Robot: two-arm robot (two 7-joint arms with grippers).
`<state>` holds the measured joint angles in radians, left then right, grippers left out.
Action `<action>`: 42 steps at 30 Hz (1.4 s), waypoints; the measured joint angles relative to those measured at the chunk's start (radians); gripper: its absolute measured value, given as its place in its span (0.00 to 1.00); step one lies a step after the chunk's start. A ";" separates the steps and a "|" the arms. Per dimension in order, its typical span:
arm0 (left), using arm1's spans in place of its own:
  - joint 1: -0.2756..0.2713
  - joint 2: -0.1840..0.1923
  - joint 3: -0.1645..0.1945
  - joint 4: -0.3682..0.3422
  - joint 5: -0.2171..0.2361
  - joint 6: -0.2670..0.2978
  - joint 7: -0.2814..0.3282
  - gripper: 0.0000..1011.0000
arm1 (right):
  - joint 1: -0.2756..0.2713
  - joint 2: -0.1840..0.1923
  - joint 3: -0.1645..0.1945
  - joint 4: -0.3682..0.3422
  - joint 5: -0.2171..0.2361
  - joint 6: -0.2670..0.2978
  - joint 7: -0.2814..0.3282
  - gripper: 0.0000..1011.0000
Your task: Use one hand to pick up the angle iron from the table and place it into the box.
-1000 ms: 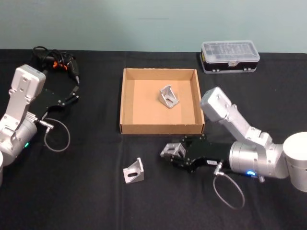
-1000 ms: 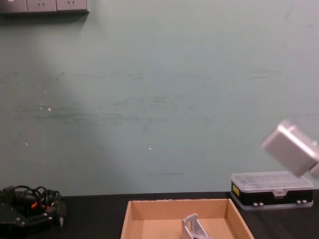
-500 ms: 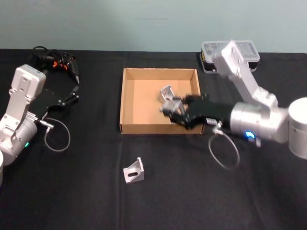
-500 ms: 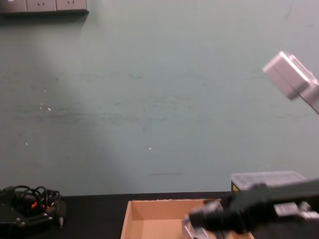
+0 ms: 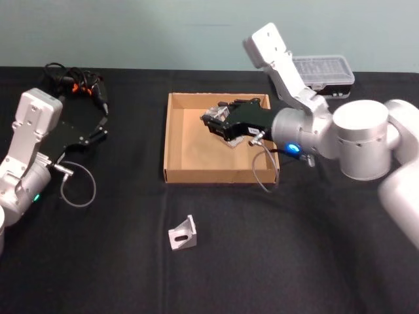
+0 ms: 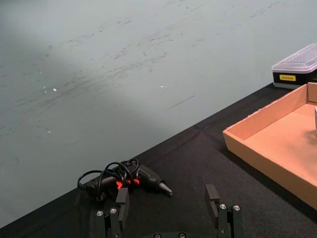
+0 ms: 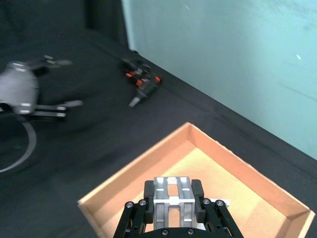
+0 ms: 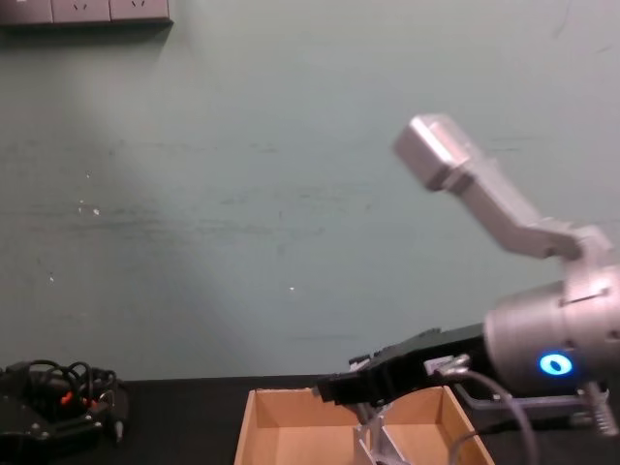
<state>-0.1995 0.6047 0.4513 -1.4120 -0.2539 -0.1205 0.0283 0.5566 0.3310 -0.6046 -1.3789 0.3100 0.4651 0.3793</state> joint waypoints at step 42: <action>0.000 0.000 0.000 0.000 0.000 0.000 0.000 0.99 | 0.085 -0.152 -0.003 0.199 -0.075 0.112 -0.053 0.69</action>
<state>-0.1995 0.6047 0.4514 -1.4120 -0.2539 -0.1205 0.0283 0.6416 0.1794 -0.6080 -1.1795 0.2346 0.5770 0.3259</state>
